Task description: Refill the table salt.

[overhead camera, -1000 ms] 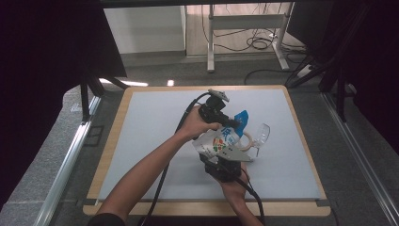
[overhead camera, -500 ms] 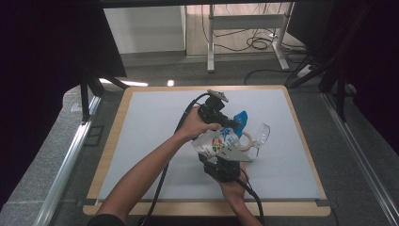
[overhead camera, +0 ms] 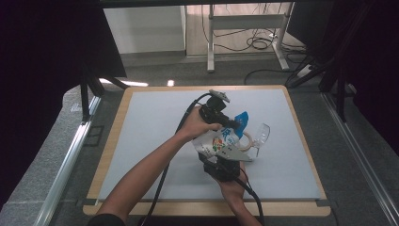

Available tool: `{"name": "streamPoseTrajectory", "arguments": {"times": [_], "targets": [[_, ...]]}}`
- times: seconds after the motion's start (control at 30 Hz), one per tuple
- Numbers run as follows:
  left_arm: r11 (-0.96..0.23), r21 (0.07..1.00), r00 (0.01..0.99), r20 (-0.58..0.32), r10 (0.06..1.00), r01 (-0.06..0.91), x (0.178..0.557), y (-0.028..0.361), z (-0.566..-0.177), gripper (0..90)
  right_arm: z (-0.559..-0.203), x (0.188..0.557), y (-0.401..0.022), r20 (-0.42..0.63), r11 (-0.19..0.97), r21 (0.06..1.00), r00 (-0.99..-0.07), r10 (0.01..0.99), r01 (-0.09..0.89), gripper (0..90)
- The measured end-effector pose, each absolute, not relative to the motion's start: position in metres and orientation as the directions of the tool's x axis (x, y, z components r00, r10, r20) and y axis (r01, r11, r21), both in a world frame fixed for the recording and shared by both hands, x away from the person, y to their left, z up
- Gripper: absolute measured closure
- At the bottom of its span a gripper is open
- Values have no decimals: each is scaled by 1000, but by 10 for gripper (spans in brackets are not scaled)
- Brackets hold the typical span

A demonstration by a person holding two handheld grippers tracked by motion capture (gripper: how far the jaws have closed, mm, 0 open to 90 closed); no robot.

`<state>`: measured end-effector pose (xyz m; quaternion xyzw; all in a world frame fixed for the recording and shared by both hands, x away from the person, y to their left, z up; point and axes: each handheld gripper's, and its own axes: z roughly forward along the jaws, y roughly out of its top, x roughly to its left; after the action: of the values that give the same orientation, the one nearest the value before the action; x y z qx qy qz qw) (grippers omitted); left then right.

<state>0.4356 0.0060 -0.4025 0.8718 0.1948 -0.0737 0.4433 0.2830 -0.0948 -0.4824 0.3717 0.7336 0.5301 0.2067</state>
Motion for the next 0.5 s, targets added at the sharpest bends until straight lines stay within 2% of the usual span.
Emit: {"name": "streamPoseTrajectory", "arguments": {"times": [0.5], "targets": [[-546,734,914,-299,274,404,438,3,-403,900,-482,285,-93,115,137,930,-625,772,340,549]]}}
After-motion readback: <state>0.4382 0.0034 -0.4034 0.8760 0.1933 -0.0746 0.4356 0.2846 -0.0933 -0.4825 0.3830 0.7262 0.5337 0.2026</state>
